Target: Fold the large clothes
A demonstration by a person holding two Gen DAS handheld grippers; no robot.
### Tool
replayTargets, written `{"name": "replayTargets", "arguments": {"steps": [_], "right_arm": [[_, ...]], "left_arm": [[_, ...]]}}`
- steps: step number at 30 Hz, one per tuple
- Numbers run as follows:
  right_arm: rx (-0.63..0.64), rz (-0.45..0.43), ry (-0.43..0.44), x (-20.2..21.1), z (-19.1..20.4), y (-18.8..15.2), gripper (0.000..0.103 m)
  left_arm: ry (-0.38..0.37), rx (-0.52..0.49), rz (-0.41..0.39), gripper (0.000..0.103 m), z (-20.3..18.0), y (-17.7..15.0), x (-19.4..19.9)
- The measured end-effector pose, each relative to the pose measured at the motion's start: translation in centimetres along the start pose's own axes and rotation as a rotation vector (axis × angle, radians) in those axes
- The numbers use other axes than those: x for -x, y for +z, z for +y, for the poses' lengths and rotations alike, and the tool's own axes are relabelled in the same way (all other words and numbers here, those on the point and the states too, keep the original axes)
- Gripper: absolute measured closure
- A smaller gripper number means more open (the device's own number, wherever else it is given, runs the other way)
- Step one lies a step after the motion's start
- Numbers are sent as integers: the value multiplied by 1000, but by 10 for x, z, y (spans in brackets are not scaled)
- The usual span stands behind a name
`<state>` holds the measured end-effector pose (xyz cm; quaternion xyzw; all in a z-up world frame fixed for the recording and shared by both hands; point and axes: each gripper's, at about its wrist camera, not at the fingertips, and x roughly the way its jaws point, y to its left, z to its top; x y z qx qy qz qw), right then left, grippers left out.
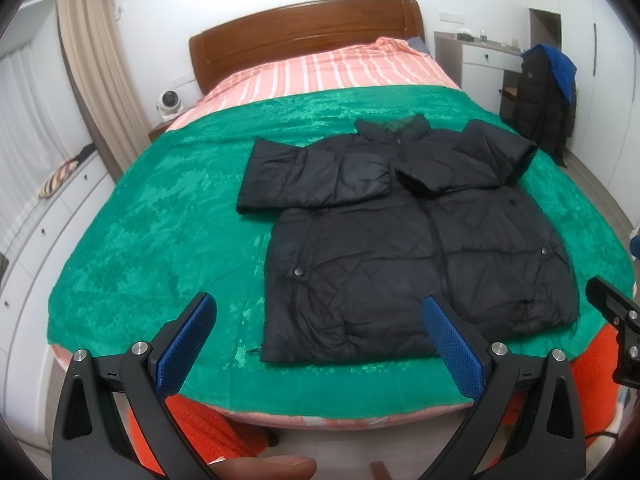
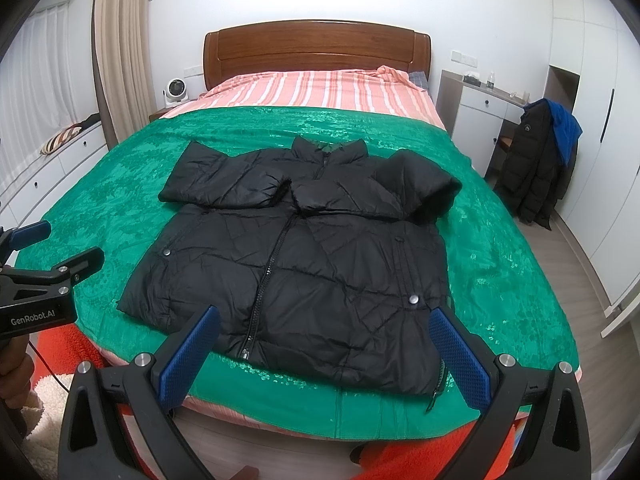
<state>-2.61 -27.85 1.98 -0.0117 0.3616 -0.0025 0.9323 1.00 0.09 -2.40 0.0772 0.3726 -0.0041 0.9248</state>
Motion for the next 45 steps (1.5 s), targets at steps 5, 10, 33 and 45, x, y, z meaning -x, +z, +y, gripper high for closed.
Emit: {"name": "replayTargets", "arguments": {"steps": [5,10,33,45], "right_arm": [[-1,1,0,-1,0,0,0],[2,4,-1,-1,0,-1,0],[3,7,-2,-2,1,-5,0],[16,8,0,-8,2,-5,0]], "left_arm": [[5,-4,-3,0,-1,0,-1],[10,-8,-5,0,-1,0,0],[29,-17,-7,0,-4,-2,-2],[19,-2,0,0,1,-1,-8]]}}
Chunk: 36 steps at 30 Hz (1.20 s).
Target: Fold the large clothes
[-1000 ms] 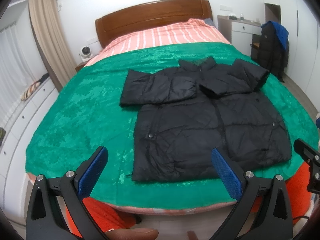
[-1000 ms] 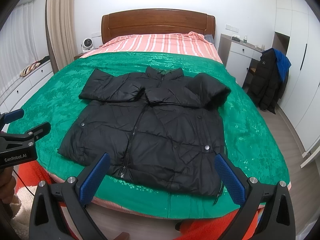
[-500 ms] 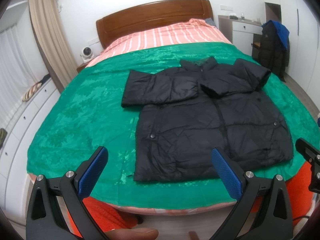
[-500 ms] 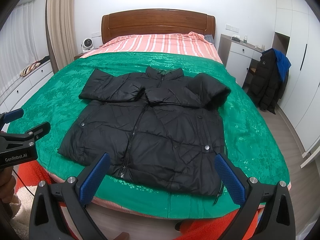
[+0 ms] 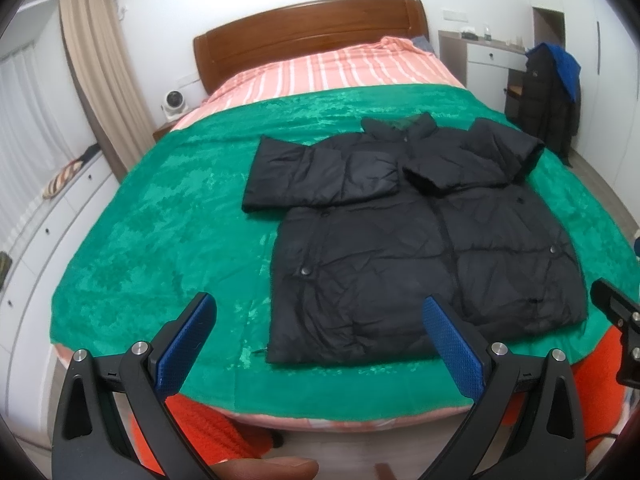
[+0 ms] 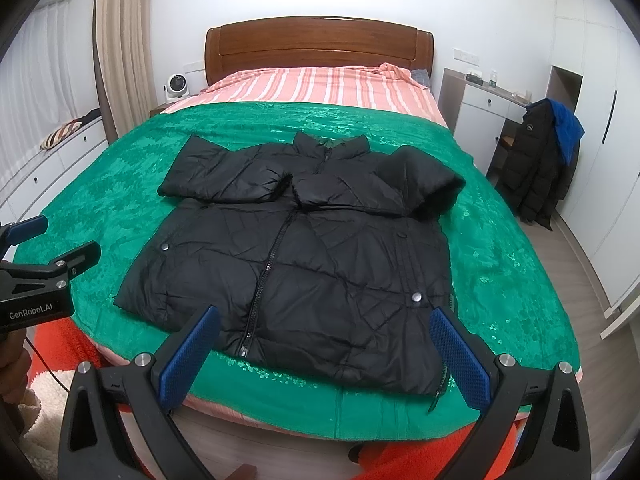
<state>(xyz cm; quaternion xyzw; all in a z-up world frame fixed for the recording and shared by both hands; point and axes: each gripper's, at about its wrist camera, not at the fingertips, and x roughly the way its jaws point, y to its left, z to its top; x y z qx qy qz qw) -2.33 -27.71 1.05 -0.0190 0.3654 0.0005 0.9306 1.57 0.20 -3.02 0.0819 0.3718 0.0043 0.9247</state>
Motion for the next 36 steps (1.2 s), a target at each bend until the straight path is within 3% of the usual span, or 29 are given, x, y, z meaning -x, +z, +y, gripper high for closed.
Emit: {"name": "replayTargets", "arguments": {"steps": [7,17,28,36], "right_arm": [[21,4,9,-7,3,0,0],[67,-37,54,-2,11,-3,0],[71,-39,89,-4,12,-7,0],[86,-49,123,-11,13,-5,0]], "left_arm": [[-28,23,2,0,1,0,-3],[-125,27,27,0,-6,5,-8],[-129,-8,40,0,-18,4,-11],[-80,-5,33,0,-13,4,-14]]}}
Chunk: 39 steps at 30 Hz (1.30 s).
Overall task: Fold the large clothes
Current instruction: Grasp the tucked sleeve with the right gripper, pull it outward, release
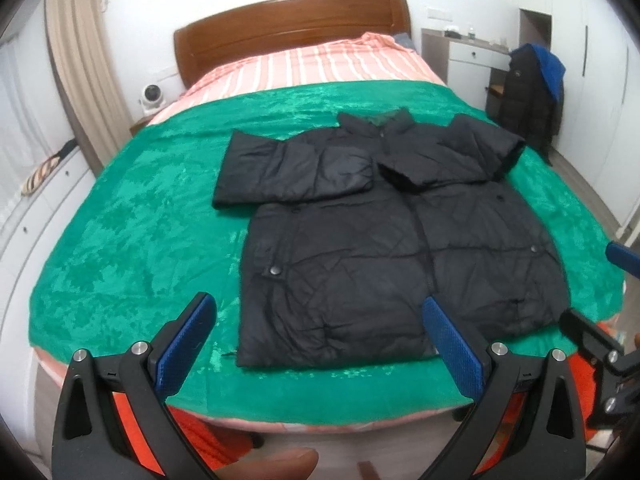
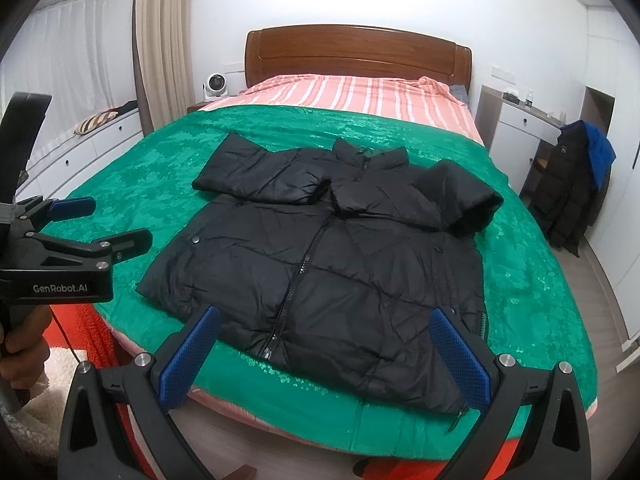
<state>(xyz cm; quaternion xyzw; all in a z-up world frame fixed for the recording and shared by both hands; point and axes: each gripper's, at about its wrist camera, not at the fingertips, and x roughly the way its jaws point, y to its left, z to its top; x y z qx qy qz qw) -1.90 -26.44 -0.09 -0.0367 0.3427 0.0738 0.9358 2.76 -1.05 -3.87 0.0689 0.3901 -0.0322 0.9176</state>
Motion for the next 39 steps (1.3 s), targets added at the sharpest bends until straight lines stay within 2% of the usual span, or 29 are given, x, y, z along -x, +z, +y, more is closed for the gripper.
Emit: {"name": "replayTargets", "arguments": {"steps": [3,6,9,14,18,19,20,21,22,24,27,30,32,36,39], "right_arm": [[20,-19,-3,-12,-16,9,0],[88,-60,-52,-38,-35,29,0],[236,-43,-61,-99,-41,59,0],[401,92,-9,-221,-30,92,1],[471,155,-59,-292,-16,102,1],[464,198,-92,-309,-17,103,4],[452,223,-105,-315,-21,104,37],[431,230,-104,-316,-26,108,60],[391,200,-130,-307,-36,114,66],[301,126,-131,-278,-61,126,69],[93,3,-147,-217,-127,145,71],[-107,-111,-207,-148,-209,149,71],[-220,-169,-285,-102,-264,138,72],[-361,-161,-444,-57,-342,101,72],[-472,-66,-549,-60,-385,54,72]], "left_arm": [[-9,23,22,0,6,0,-5],[-5,50,19,0,14,-2,-7],[-15,67,27,0,20,-5,-12],[9,78,35,0,29,-8,-14],[47,115,55,0,47,-12,-21],[60,127,66,0,52,-13,-25],[71,139,79,0,57,-15,-30],[79,148,92,0,60,-17,-34],[84,155,102,0,63,-18,-38],[89,166,116,0,67,-19,-44],[78,169,132,0,66,-19,-52],[59,150,131,0,58,-18,-55],[52,128,129,0,50,-17,-56],[42,88,134,0,34,-13,-61],[33,64,140,0,24,-6,-65]]}}
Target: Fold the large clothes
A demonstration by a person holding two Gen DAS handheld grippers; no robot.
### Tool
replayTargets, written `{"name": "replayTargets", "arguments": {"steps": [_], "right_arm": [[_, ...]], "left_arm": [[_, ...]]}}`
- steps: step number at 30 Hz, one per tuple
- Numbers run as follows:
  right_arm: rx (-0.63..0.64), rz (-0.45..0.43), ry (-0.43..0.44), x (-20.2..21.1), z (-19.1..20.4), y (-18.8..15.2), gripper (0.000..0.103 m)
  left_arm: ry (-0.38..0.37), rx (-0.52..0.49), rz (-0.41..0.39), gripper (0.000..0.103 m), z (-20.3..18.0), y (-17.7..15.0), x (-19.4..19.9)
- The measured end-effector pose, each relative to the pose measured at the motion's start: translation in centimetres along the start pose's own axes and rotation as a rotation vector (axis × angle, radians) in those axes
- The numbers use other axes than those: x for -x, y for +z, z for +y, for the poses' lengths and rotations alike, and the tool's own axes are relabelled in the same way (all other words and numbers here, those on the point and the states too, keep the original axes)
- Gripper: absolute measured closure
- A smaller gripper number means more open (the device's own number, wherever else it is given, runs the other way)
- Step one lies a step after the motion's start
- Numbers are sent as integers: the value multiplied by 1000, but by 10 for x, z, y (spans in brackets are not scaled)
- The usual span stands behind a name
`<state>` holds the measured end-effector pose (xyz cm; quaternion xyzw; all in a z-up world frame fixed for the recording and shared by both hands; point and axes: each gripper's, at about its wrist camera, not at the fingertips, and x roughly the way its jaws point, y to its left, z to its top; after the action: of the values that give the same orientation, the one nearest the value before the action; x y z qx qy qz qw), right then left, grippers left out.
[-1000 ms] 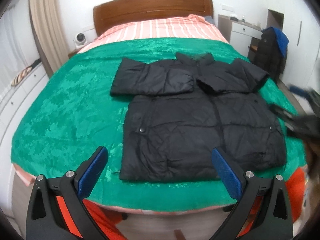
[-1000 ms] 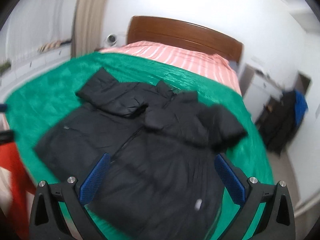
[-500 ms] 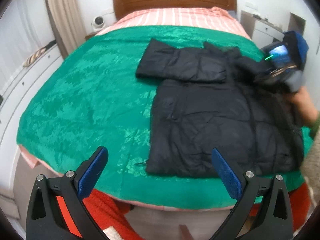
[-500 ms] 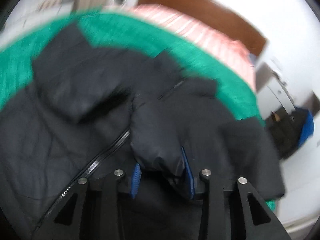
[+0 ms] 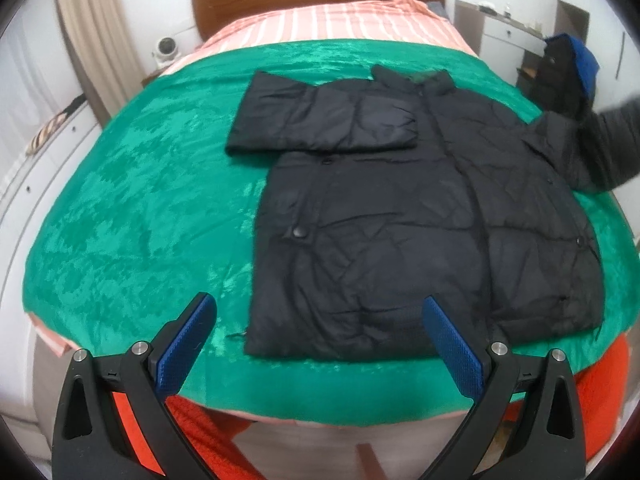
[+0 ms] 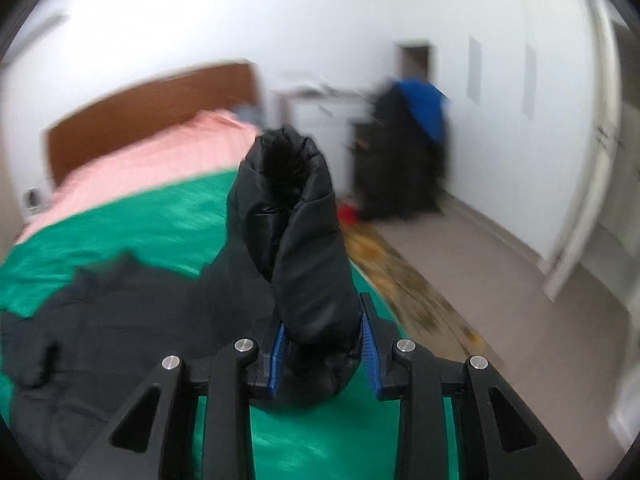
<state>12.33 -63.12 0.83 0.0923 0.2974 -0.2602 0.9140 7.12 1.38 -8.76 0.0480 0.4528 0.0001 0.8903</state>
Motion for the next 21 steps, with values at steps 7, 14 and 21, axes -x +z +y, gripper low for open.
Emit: {"name": "replayTargets", "arguments": {"steps": [7,14,21], "right_arm": [[-131,269,-171,-76,-56,-103,73],[-171,293,-145,-50,-69,-137,11],[41,134,41,46,15,-145,11]], "left_arm": [[105,-90,-57,0,-20,31,0],[174,-113,-93,0,-25,50,2],[115,-217,-156,0,-39,103,-38]]}}
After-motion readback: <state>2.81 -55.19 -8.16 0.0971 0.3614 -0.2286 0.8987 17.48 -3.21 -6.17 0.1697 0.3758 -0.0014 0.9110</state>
